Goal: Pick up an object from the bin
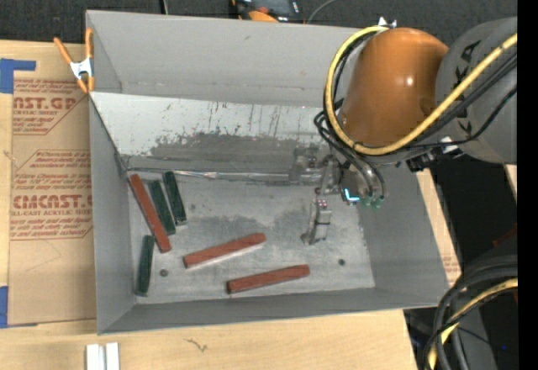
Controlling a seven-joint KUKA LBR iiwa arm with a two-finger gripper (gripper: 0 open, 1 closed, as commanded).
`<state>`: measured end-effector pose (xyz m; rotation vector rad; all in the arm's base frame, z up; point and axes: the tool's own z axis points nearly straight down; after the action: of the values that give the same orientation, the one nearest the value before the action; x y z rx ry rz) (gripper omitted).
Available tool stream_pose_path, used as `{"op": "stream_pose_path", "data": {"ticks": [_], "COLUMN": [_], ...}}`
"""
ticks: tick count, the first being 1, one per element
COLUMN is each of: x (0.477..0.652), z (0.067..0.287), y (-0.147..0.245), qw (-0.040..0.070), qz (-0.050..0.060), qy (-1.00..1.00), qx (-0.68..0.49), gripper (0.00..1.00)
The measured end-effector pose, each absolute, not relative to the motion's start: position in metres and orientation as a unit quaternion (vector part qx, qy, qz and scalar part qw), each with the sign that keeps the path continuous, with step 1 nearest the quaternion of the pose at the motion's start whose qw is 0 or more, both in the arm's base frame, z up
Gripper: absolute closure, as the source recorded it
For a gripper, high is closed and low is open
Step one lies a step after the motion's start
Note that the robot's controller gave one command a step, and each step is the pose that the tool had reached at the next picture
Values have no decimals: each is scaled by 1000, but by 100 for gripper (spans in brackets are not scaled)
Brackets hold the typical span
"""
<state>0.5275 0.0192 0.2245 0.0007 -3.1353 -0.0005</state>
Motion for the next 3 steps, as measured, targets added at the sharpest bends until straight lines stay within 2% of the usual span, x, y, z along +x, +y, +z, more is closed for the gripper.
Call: {"op": "stream_pose_path", "data": {"ticks": [1, 2, 3], "x": [515, 521, 519], "z": [67, 101, 99], "y": [101, 132, 125], "qw": [2, -2, 0], "qz": [0, -1, -1], "qy": [-990, -980, -992], "qx": [143, 201, 130], "gripper": [0, 0, 0]}}
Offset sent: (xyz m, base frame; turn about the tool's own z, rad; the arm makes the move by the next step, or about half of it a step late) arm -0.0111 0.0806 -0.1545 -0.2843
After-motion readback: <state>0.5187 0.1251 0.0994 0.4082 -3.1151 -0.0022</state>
